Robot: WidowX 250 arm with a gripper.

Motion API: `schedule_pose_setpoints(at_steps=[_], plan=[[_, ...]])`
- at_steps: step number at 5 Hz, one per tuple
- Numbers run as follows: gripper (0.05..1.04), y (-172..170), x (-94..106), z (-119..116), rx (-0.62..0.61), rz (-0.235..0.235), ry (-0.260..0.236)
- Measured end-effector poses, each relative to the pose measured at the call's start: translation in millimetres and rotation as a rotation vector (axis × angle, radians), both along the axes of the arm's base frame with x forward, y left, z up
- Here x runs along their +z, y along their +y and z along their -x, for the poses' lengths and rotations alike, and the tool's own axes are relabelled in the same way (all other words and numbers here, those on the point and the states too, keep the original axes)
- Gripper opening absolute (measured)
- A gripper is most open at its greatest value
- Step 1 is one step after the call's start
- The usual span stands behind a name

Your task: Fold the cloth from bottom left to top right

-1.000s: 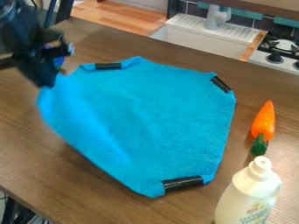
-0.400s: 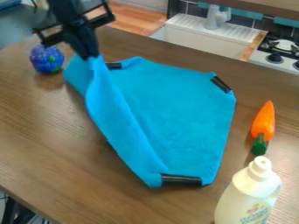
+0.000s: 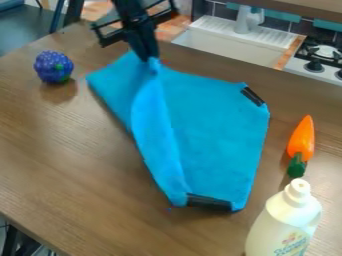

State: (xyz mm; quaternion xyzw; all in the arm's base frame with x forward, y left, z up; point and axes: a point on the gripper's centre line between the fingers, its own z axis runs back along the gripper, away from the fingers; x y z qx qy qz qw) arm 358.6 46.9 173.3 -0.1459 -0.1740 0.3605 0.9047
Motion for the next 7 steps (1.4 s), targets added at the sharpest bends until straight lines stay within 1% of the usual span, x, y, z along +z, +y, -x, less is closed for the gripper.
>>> schedule_pose_setpoints(at_steps=[1,2,3,4,5,6,7], plan=[[0.059,-16,2.5,-23,0.005,0.009,0.006],[0.059,-30,0.3,-45,0.02,0.033,0.019],[0.059,-46,-4.4,-64,0.019,0.042,0.026],[0.059,-67,-16.3,-81,0.003,0.047,0.049],[0.081,-80,-24.1,-94,-0.007,0.052,0.055],[0.239,-85,-30.0,-101,-0.028,0.049,0.063],[0.509,-94,-30.9,-101,-0.06,0.031,0.056]])
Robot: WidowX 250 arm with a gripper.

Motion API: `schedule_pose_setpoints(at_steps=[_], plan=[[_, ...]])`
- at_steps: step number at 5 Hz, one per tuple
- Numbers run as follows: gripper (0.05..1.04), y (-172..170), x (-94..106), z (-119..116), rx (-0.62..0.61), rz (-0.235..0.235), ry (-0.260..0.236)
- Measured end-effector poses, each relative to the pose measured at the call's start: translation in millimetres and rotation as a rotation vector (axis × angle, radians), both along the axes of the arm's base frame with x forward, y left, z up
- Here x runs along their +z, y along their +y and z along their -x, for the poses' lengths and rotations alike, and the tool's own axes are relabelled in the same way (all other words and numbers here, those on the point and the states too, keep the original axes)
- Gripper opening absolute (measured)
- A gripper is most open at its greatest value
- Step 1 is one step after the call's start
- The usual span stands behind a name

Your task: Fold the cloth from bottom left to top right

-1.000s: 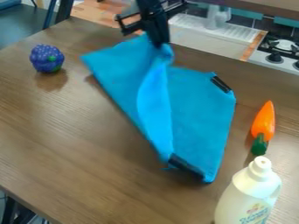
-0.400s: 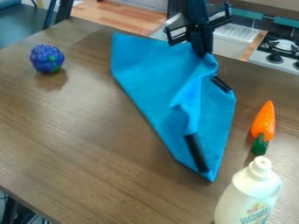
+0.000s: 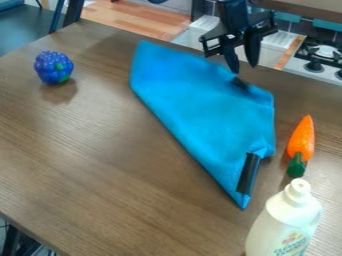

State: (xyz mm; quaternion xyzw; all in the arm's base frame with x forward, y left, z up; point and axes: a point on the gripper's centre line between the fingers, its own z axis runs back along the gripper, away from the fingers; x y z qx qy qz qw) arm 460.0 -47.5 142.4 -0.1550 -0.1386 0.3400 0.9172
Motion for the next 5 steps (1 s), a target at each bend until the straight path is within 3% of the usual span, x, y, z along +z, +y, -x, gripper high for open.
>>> schedule_pose_setpoints(at_steps=[1,2,3,4,5], plan=[[0.821,-1,0.7,-1,-0.013,-0.001,-0.013],[1.01,2,-1.7,-1,-0.028,0.008,-0.02],[1.007,26,36.2,16,-0.069,0.002,-0.083],[1.001,49,63.1,53,-0.158,-0.082,0.083],[1.0,58,91.9,77,-0.317,-0.114,0.175]])
